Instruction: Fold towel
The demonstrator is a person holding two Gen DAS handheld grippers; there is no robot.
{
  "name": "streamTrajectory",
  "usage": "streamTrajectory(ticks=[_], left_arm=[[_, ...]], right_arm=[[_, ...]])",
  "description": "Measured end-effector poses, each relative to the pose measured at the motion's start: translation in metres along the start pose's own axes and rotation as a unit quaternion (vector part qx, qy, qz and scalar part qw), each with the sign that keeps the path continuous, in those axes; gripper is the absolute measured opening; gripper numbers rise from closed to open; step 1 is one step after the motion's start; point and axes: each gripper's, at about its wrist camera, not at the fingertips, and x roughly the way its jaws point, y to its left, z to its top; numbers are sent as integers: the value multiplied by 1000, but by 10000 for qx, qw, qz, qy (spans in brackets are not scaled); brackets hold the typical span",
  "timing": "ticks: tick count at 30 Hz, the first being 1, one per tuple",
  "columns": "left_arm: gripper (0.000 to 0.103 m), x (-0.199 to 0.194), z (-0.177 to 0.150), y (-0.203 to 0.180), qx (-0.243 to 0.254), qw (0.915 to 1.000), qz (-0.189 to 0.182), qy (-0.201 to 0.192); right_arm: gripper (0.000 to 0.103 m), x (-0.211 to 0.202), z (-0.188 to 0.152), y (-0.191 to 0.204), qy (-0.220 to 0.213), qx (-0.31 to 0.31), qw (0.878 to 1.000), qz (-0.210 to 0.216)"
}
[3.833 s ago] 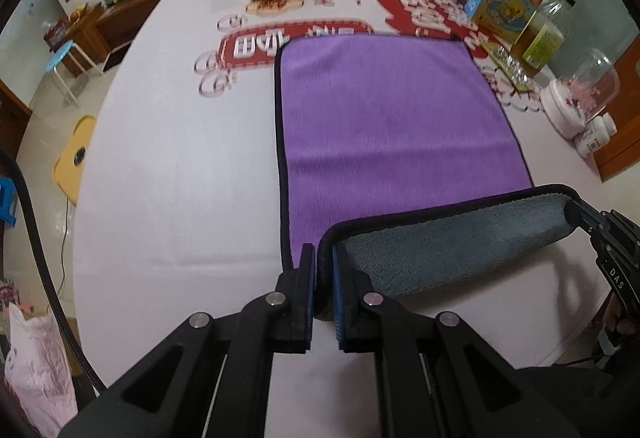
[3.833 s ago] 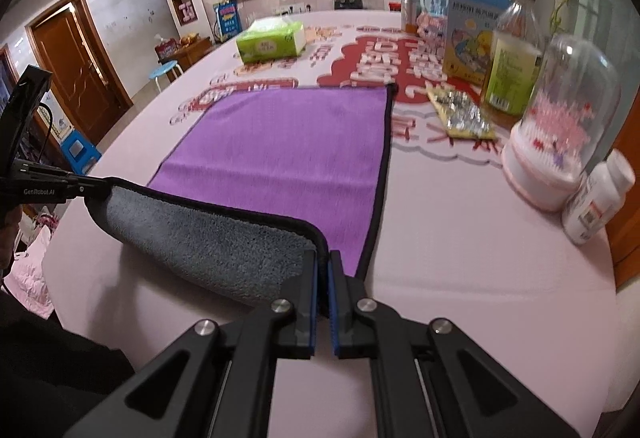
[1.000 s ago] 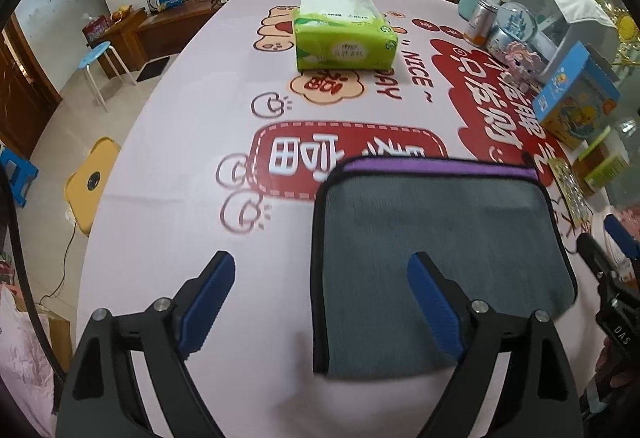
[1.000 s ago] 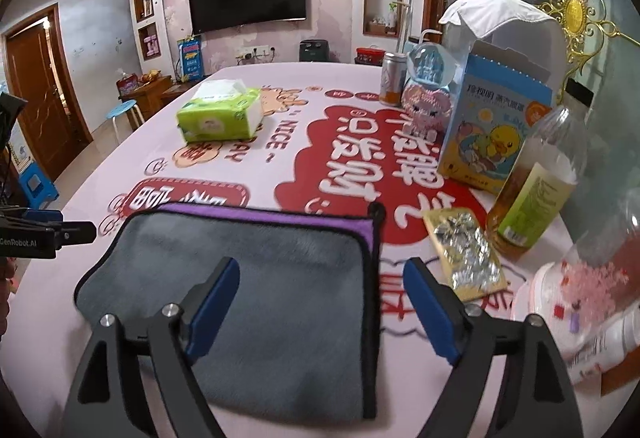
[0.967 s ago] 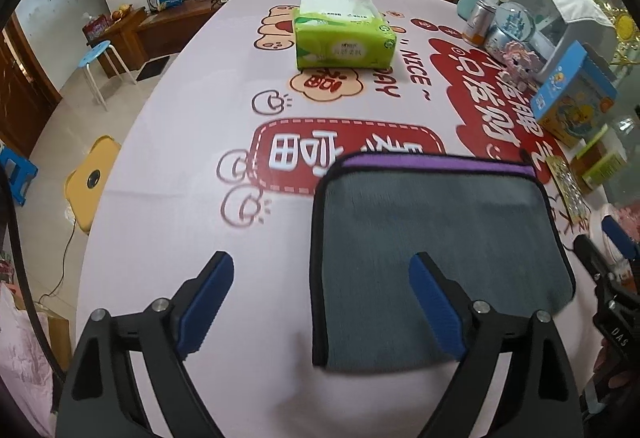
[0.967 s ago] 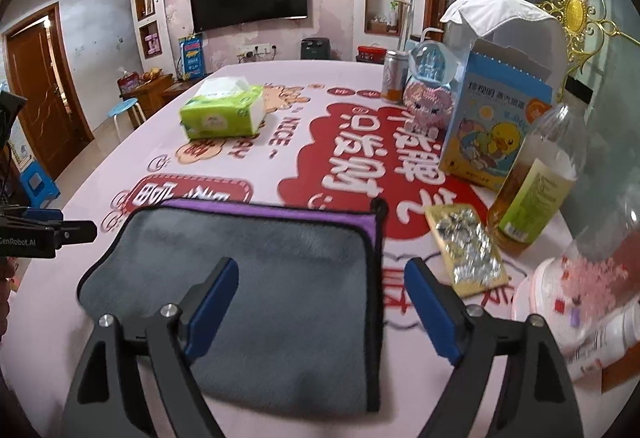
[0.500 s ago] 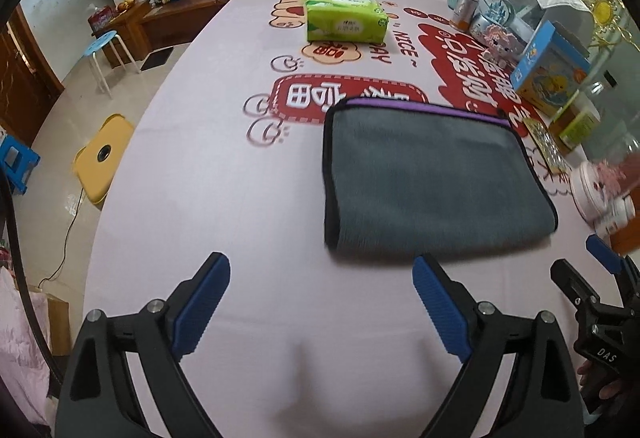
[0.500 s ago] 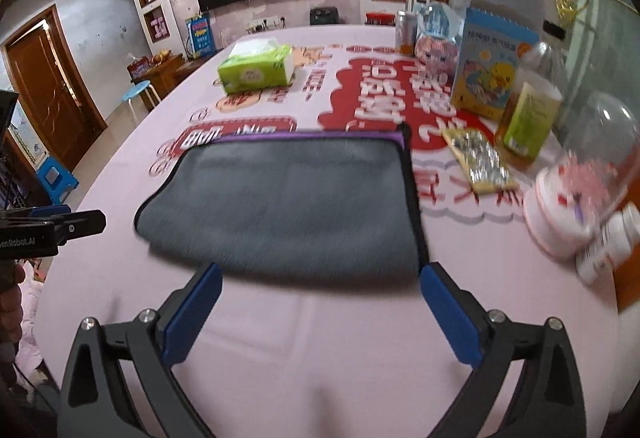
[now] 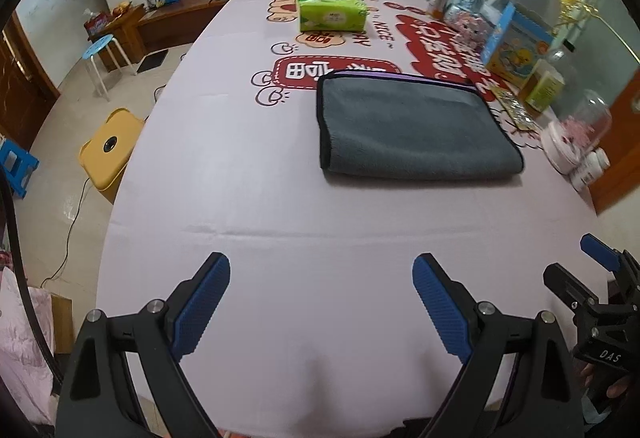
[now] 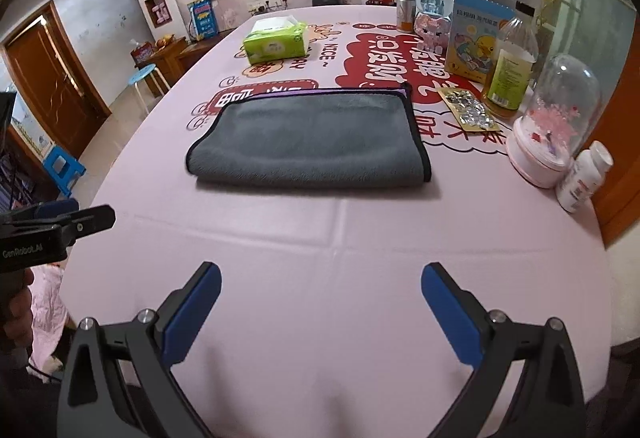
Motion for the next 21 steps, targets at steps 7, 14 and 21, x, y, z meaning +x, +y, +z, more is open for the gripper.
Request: streamTrajectory(ticks=[7,14,21], left_arm=[[92,-41,-5,-13,216,9995,-101,-214],[92,-84,-2,-22,196,9982,-226,-513],[92,-118,-8,-31,188,9957,-164,-896]], right_arm=[[101,-46,-9,7,71,25,10000,-55],[101,-84,-6,12,-26,204,9998,-36],[101,-113,-7,26,-235,253,9994,56]])
